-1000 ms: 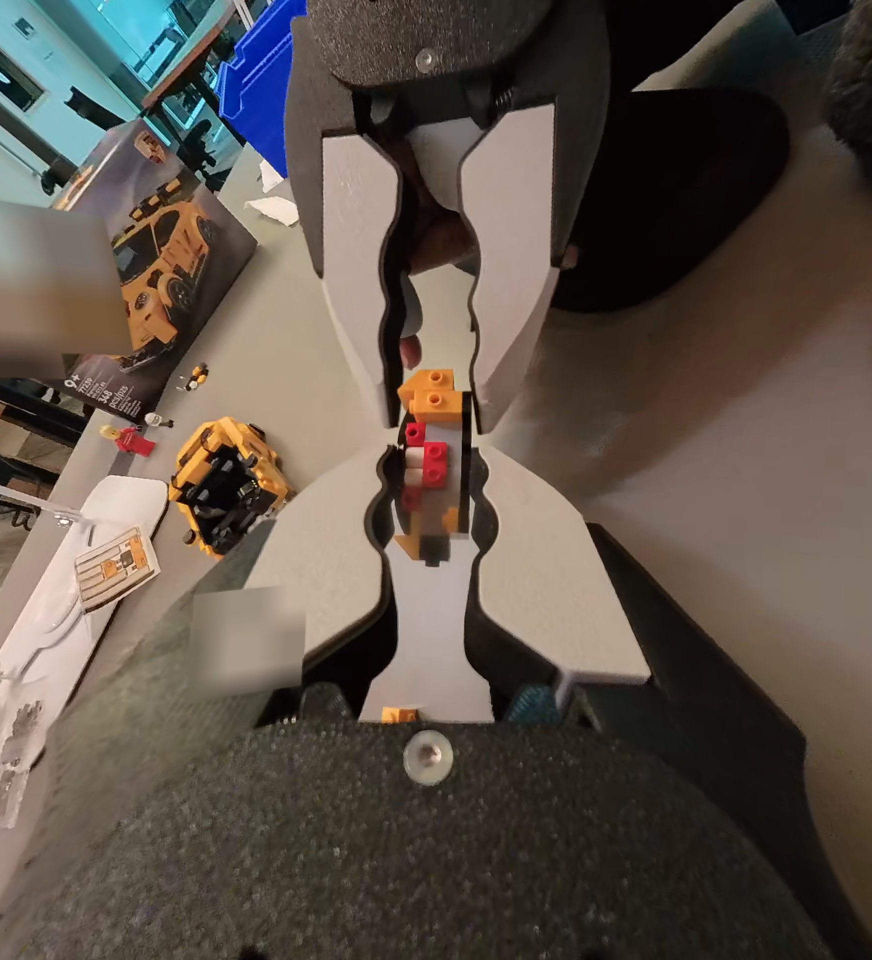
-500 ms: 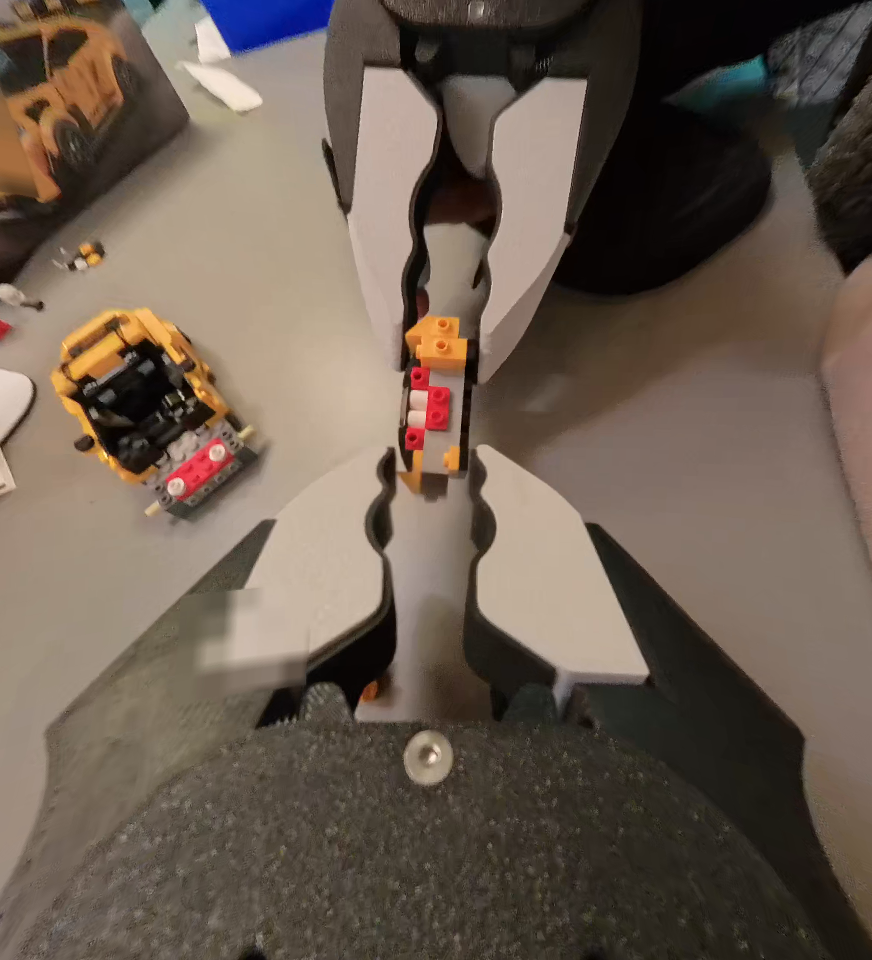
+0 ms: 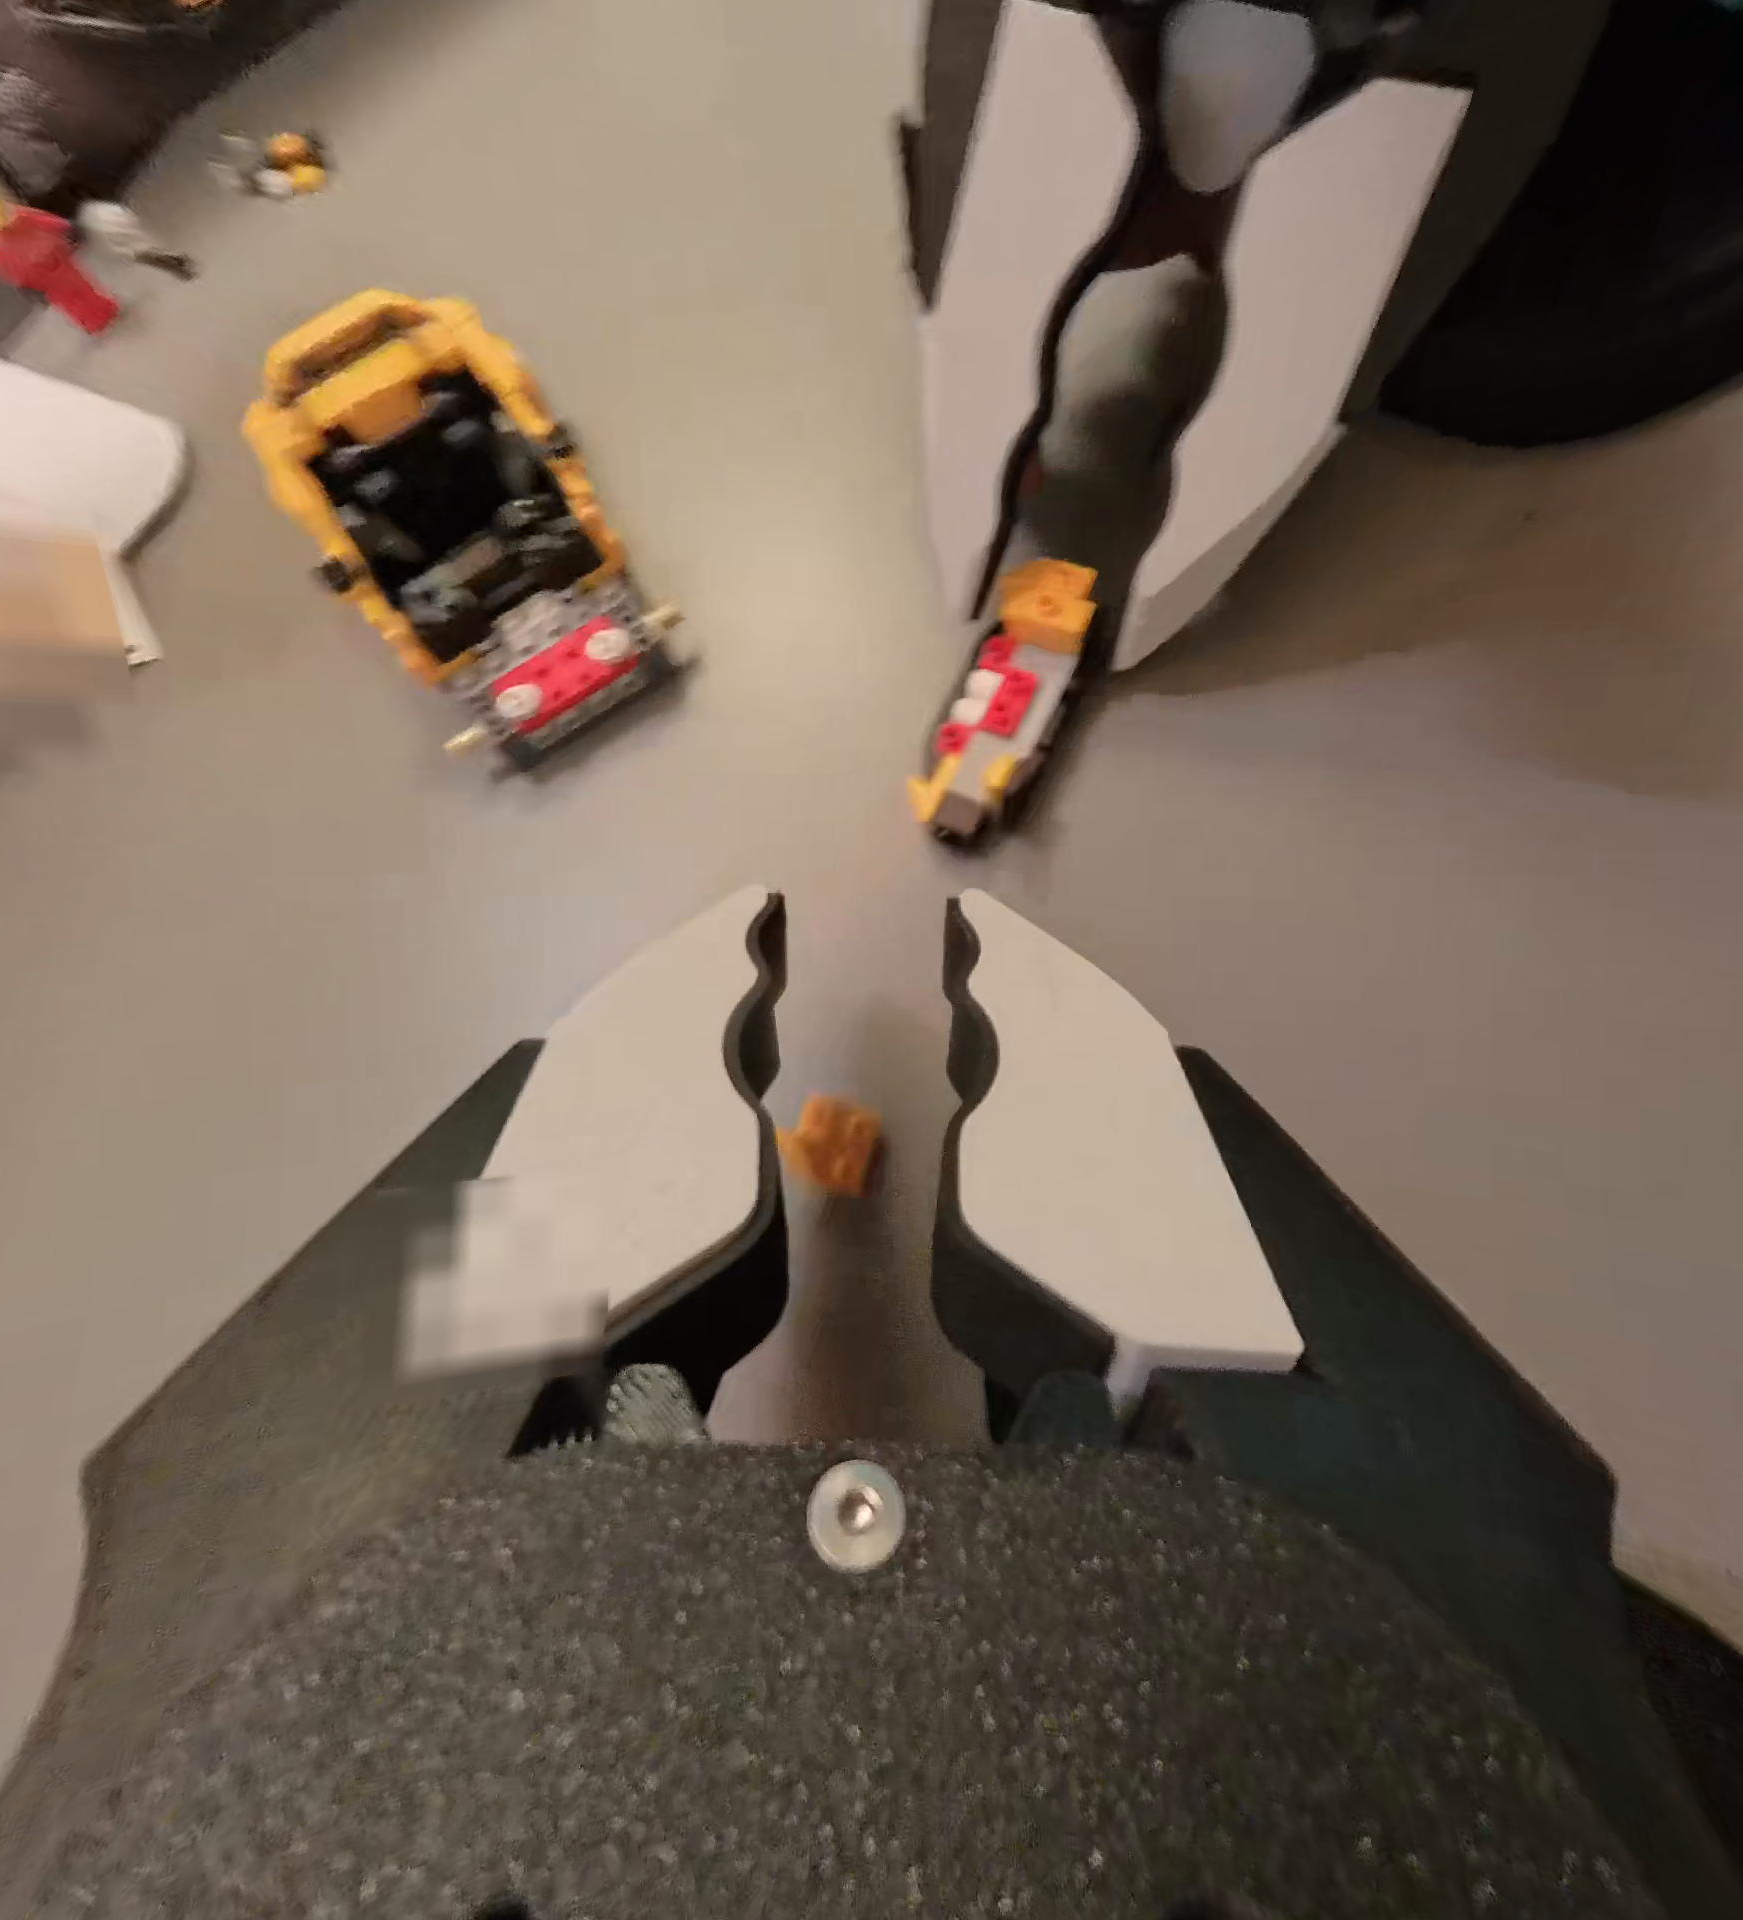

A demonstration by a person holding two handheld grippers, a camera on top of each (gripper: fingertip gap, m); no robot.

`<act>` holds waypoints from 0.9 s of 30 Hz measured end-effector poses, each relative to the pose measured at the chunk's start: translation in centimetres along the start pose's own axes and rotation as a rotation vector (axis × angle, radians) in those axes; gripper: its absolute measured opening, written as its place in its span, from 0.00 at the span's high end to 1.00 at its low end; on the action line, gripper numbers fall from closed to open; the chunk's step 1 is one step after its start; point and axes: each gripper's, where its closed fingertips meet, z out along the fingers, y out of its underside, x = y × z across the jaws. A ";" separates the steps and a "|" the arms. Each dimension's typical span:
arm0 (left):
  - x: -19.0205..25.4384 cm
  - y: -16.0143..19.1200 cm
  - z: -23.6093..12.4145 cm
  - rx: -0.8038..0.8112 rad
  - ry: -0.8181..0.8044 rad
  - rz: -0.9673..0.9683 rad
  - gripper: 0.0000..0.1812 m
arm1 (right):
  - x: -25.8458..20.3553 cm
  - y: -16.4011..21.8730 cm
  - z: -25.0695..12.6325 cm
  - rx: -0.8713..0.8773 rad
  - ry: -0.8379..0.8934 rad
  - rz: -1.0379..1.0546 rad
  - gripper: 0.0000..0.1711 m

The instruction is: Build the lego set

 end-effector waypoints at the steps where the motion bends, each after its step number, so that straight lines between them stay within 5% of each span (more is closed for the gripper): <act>1: -0.7 0.0 -0.8 0.011 -0.024 -0.004 0.85 | 0.2 0.0 -0.2 0.006 0.006 -0.002 0.81; 11: -1.7 4.6 -1.5 -0.182 0.001 -0.029 0.82 | 1.3 -0.5 -1.5 0.099 0.025 0.035 0.81; 15: -1.4 4.4 -1.0 -0.182 0.056 0.008 0.91 | 1.2 -0.4 -1.6 0.101 0.016 0.032 0.81; 27: 0.4 0.1 1.9 -0.099 0.065 -0.053 0.91 | 0.4 -1.7 -1.2 0.088 0.013 -0.052 0.77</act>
